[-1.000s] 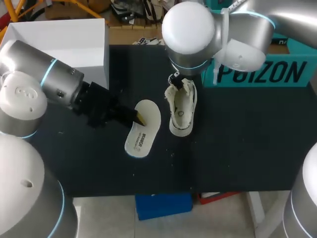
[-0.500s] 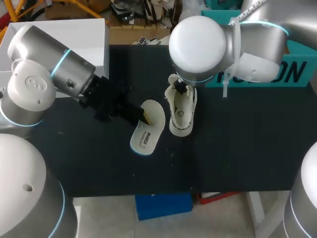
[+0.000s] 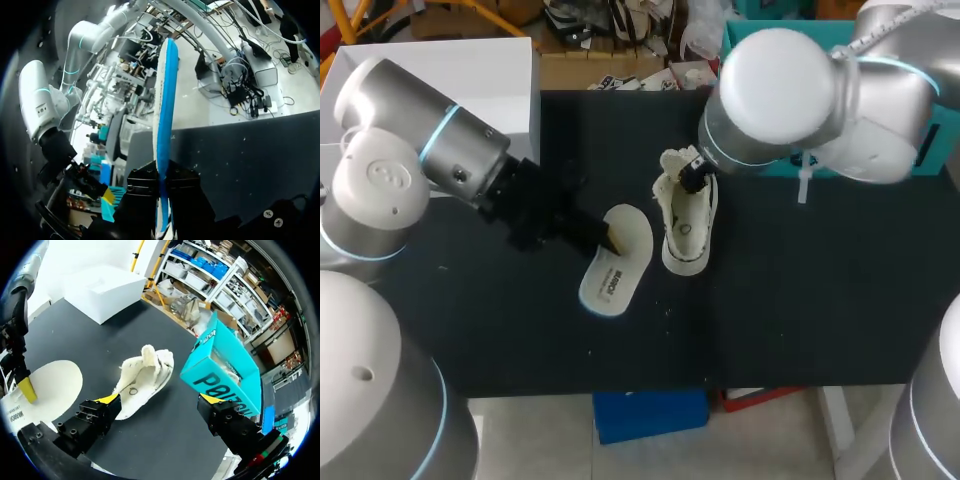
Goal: Take the shoe out of the shoebox, open the shoe tongue, remove and reinsert the insole, then place the shoe into the shoebox
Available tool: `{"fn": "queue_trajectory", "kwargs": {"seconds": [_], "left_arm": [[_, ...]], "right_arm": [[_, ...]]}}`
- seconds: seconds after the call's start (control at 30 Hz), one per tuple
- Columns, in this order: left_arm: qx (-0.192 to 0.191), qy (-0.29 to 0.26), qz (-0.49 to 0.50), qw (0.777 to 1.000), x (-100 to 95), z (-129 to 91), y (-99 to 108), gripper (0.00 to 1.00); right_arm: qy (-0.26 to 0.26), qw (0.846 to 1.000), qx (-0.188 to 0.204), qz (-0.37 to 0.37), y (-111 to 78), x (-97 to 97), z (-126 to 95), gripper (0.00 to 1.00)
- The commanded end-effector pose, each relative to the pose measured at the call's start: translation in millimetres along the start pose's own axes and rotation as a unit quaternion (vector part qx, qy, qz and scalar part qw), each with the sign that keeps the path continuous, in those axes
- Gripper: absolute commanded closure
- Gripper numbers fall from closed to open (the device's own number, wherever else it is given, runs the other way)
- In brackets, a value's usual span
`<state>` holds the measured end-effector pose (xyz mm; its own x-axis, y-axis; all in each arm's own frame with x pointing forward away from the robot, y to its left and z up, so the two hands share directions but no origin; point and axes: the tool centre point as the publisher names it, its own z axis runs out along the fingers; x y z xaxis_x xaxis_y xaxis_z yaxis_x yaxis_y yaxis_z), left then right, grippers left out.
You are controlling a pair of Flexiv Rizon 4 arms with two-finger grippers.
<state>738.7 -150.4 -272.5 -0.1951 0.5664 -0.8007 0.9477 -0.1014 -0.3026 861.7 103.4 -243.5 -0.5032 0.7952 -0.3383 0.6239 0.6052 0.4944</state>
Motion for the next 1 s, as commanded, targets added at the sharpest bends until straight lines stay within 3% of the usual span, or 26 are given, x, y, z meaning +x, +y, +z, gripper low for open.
{"fn": "queue_trajectory", "kwargs": {"seconds": [0.03, 0.17, 0.53, 1.0], "left_arm": [[-0.001, -0.001, 0.001, 1.000, 1.8, 0.2, -2.1, 1.00], [0.001, -0.001, 0.001, 1.000, 1.8, 0.6, -2.3, 1.00], [0.001, -0.002, 0.000, 1.000, 2.6, 1.7, -0.4, 1.00], [0.004, -0.001, 0.001, 1.000, 1.8, 4.2, 2.5, 1.00]], "right_arm": [[0.052, 0.996, -0.075, -0.014, -47.4, -28.2, -16.0, 0.00], [0.058, 0.993, -0.099, -0.033, -60.1, -29.7, -23.7, 0.00], [0.064, 0.994, -0.081, -0.036, -93.4, -34.2, -34.1, 0.00], [0.045, 0.996, -0.074, -0.014, -130.6, -23.9, -72.0, 0.00]]}}
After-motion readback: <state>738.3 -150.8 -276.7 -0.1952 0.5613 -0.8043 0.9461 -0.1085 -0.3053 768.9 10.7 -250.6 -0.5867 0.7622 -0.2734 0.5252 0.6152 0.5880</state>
